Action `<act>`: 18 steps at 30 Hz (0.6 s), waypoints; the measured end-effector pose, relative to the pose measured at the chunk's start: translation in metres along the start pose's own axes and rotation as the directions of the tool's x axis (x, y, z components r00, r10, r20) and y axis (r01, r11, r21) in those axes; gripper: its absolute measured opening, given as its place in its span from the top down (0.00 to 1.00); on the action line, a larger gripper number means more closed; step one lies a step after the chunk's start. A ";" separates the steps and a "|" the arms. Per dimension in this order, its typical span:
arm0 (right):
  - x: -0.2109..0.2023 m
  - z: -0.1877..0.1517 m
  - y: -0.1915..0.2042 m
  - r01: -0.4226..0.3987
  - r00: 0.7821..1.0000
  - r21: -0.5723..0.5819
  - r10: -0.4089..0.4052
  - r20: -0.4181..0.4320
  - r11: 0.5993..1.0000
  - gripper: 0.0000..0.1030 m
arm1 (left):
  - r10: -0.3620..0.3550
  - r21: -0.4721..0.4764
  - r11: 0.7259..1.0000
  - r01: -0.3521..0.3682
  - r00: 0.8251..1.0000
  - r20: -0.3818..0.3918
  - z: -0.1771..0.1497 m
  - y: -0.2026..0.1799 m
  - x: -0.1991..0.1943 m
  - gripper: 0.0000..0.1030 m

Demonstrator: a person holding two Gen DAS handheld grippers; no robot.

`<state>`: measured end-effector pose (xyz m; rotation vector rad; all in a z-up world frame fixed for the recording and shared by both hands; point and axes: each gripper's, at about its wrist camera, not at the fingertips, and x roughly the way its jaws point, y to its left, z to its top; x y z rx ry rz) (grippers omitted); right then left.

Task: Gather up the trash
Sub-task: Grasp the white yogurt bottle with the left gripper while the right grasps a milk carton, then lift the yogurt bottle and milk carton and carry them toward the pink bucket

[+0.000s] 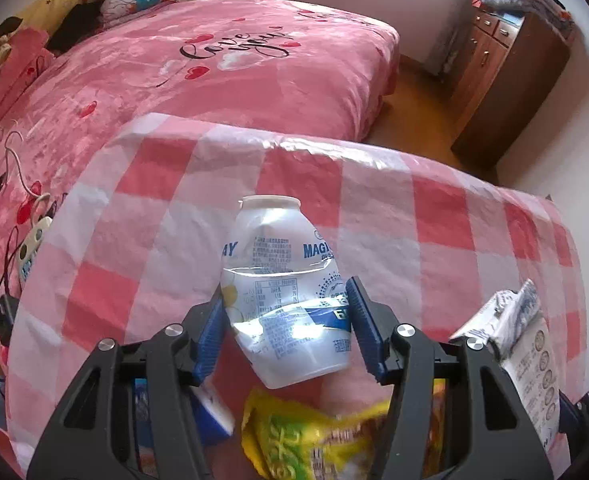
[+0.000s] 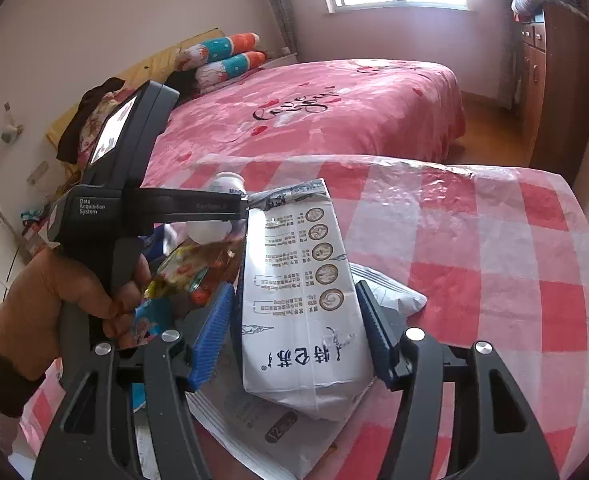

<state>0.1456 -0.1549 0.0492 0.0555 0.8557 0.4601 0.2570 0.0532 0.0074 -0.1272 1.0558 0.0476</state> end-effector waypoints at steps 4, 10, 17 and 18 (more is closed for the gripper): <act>-0.011 -0.013 0.009 -0.008 1.000 -0.012 0.008 -0.003 1.000 0.41 | -0.030 0.024 0.999 0.030 1.000 -0.003 -0.021 -0.002 -0.012 0.44; -0.032 -0.042 0.023 -0.014 1.000 -0.009 0.014 -0.008 1.000 0.42 | -0.084 0.055 0.995 0.084 0.996 -0.004 -0.067 -0.004 -0.037 0.44; -0.066 -0.078 0.038 -0.012 1.000 0.004 0.012 0.007 1.000 0.42 | -0.155 0.061 0.986 0.154 0.988 -0.002 -0.117 -0.006 -0.065 0.44; -0.070 -0.084 0.041 -0.007 1.000 0.002 0.007 0.010 1.000 0.42 | -0.160 0.064 0.985 0.160 0.987 -0.001 -0.122 -0.006 -0.068 0.44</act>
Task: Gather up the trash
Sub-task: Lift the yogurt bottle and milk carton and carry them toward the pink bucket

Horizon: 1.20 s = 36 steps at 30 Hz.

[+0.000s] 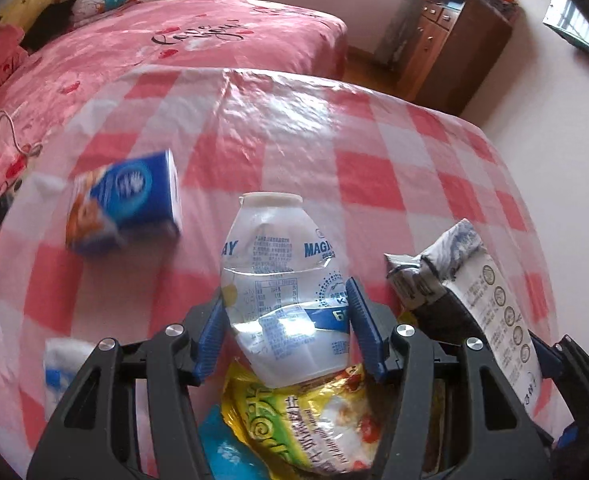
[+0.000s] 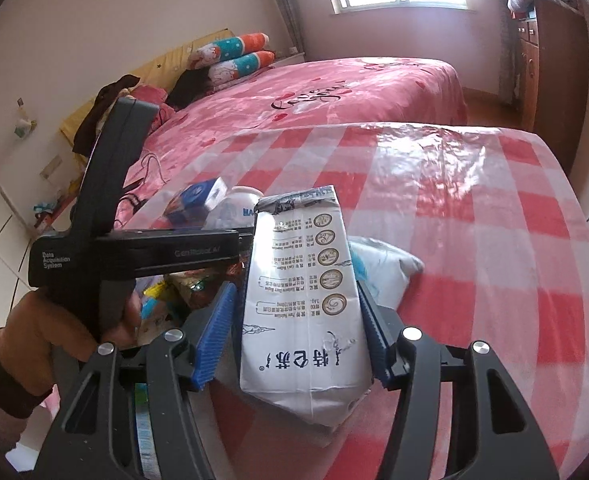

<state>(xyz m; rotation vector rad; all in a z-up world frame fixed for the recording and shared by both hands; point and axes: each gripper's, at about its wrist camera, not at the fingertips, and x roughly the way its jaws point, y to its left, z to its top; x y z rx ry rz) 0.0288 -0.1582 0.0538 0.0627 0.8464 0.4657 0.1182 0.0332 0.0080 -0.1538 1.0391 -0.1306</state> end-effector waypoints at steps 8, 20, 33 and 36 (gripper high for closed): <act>-0.031 -0.025 0.018 0.011 0.999 0.025 -0.012 0.050 1.000 0.42 | -0.067 -0.043 0.997 0.069 0.997 0.044 -0.033 0.008 -0.024 0.44; -0.058 -0.031 0.035 0.026 0.993 0.047 -0.031 0.111 0.999 0.43 | -0.086 -0.044 0.995 0.093 0.986 0.144 -0.042 0.027 -0.075 0.45; -0.071 -0.027 0.063 0.026 0.991 0.019 -0.028 0.130 0.999 0.43 | -0.118 -0.071 0.989 0.131 0.979 0.165 -0.078 0.061 -0.113 0.45; -0.072 -0.029 0.074 0.017 0.992 0.009 -0.018 0.125 1.000 0.43 | -0.122 -0.082 0.987 0.137 0.978 0.170 -0.090 0.071 -0.123 0.45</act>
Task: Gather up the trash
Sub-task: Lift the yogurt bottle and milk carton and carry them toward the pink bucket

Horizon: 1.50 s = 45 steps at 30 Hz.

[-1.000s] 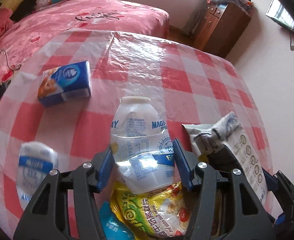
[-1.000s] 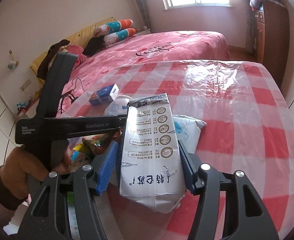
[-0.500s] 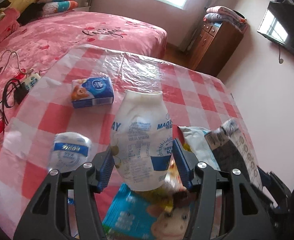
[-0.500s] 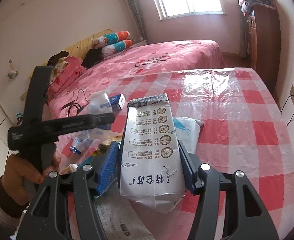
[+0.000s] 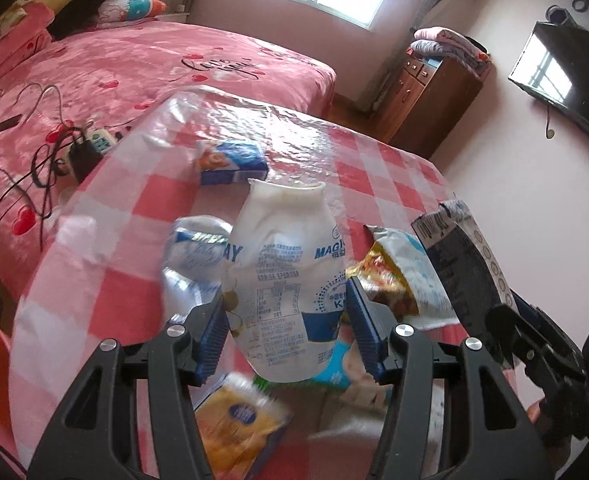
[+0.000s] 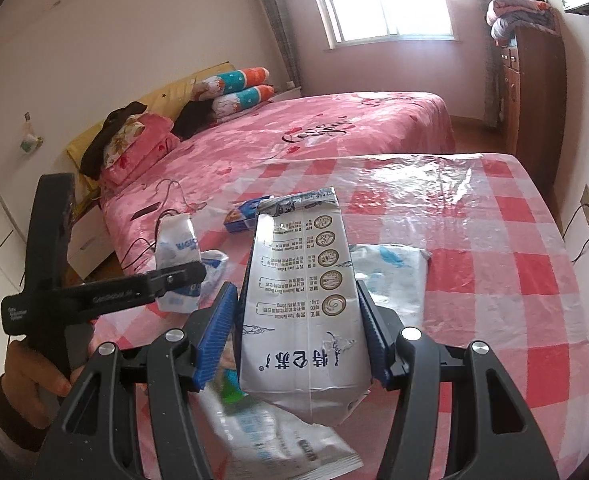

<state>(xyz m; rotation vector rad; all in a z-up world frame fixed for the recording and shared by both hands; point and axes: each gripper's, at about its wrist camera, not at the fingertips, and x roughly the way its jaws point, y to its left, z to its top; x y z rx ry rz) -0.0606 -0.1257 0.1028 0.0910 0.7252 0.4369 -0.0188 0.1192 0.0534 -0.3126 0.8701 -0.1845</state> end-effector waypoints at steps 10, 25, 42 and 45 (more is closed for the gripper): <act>0.001 -0.011 0.041 -0.033 0.999 -0.042 0.032 -0.027 0.999 0.43 | -0.002 -0.030 1.000 0.002 1.000 0.005 -0.027 0.025 -0.032 0.45; 0.011 -0.027 0.094 -0.101 0.992 -0.092 0.093 -0.088 0.991 0.43 | 0.018 -0.089 0.996 -0.016 1.000 0.023 -0.055 0.068 -0.068 0.45; 0.042 -0.037 0.172 -0.222 0.963 -0.173 0.188 -0.193 0.960 0.43 | 0.085 -0.199 0.978 -0.071 0.994 0.063 -0.080 0.137 -0.113 0.45; 0.049 -0.037 0.186 -0.238 0.958 -0.192 0.198 -0.209 0.952 0.43 | 0.102 -0.230 0.970 -0.084 0.993 0.066 -0.086 0.153 -0.121 0.45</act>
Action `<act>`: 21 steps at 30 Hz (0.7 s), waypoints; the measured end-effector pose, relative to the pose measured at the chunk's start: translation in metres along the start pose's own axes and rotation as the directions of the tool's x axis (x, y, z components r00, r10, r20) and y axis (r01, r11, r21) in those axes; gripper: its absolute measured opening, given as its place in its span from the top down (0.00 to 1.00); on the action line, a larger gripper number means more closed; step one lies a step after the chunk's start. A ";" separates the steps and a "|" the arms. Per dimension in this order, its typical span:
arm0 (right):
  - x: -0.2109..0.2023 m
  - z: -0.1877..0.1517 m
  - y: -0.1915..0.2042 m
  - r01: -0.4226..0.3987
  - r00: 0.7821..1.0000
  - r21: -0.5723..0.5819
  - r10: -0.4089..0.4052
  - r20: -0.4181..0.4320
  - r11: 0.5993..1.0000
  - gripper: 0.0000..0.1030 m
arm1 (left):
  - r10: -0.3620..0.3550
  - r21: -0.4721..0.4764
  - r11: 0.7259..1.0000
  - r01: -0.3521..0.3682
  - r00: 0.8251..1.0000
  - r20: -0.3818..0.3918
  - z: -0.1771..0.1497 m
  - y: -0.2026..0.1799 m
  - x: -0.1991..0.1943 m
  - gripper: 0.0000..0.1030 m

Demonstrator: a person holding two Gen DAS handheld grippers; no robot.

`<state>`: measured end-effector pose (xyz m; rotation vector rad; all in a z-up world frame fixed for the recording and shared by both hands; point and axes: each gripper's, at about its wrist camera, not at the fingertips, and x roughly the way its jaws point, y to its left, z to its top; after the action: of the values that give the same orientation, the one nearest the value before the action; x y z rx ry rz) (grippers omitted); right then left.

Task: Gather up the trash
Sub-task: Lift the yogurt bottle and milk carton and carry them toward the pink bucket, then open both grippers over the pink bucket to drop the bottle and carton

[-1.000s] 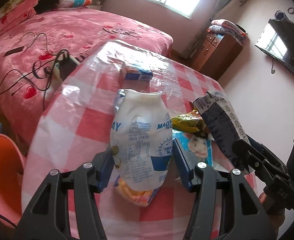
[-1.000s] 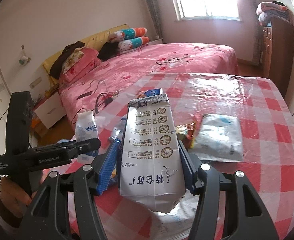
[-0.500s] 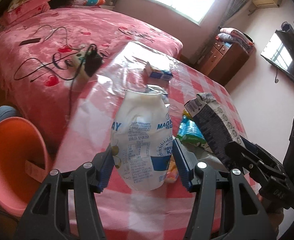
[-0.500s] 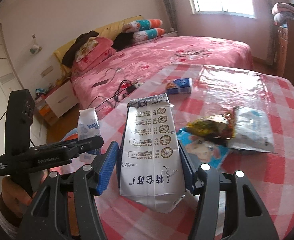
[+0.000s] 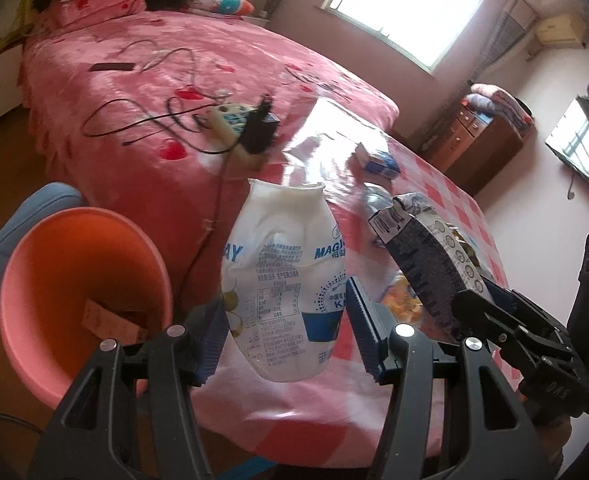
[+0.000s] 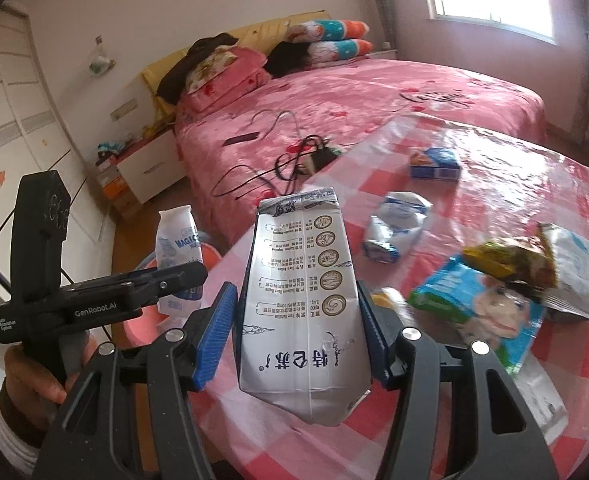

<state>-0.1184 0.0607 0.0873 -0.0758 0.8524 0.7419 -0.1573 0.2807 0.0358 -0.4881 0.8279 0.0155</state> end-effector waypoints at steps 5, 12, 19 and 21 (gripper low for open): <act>0.019 0.008 0.025 -0.037 0.999 -0.044 0.035 -0.030 0.998 0.43 | 0.036 -0.052 0.998 -0.035 0.999 0.011 -0.002 0.033 -0.009 0.45; 0.049 0.014 0.058 -0.101 0.992 -0.090 0.093 -0.086 0.991 0.43 | 0.099 -0.145 0.985 -0.093 0.995 0.031 -0.006 0.083 -0.022 0.45; 0.093 0.017 0.096 -0.171 0.975 -0.142 0.146 -0.167 0.975 0.43 | 0.216 -0.201 0.958 -0.207 0.976 0.026 -0.014 0.128 -0.023 0.44; 0.106 0.017 0.107 -0.185 0.970 -0.155 0.155 -0.187 0.971 0.43 | 0.250 -0.216 0.946 -0.241 0.968 0.014 -0.017 0.140 -0.020 0.44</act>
<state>-0.1290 0.2064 0.0474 -0.2258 0.9687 0.9805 -0.2108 0.4015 -0.0172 -0.5812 0.8464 0.3474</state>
